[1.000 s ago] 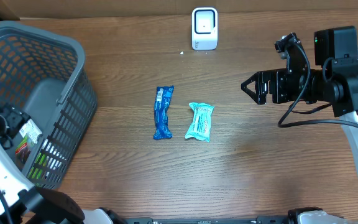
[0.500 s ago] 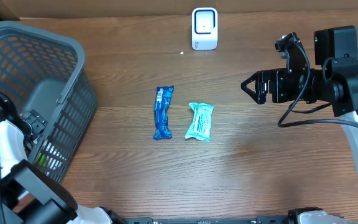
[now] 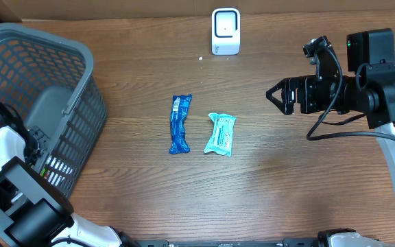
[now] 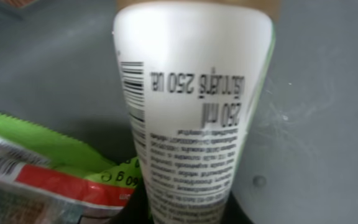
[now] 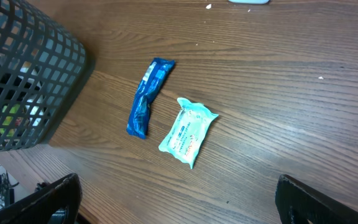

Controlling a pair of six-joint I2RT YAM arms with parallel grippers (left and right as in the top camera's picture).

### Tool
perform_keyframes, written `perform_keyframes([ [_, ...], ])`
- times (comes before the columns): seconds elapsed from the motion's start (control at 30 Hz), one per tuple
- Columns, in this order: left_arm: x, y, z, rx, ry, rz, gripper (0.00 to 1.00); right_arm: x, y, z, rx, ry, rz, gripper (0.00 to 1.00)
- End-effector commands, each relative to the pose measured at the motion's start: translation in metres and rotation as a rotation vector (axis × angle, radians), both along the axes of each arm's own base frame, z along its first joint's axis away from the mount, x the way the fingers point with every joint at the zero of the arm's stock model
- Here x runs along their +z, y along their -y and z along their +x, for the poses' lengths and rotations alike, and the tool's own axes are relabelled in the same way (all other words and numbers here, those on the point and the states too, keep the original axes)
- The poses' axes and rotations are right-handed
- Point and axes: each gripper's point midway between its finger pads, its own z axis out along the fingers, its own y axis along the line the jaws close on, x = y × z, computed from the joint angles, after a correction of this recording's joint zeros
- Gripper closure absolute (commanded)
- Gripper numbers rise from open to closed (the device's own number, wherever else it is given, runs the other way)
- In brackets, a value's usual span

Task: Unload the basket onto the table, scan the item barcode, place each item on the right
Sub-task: 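Reach into the basket and grasp the white-and-gold tube bottle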

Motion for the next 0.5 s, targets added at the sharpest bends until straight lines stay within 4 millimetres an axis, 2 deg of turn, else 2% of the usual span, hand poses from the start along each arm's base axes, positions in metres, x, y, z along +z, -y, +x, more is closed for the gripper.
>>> perform_keyframes([
  [0.0, -0.016, 0.024, 0.013, -0.038, 0.033, -0.166, 0.93, 0.011, -0.001, 0.002, 0.003, 0.033, 0.002, 0.00],
  [0.17, 0.023, 0.024, 0.031, -0.053, 0.082, -0.210, 0.92, 0.011, -0.002, 0.003, 0.003, 0.041, 0.003, 0.00],
  [0.23, 0.048, 0.026, 0.043, -0.069, 0.127, -0.244, 0.91, 0.012, -0.002, 0.004, 0.003, 0.044, 0.003, 0.00],
  [0.3, 0.087, 0.035, 0.065, -0.113, 0.230, -0.304, 0.91, 0.012, -0.002, 0.004, 0.003, 0.044, 0.003, 0.00],
  [0.47, 0.170, 0.051, 0.095, -0.227, 0.430, -0.365, 0.91, 0.012, -0.002, 0.004, 0.003, 0.043, 0.003, 0.00],
])
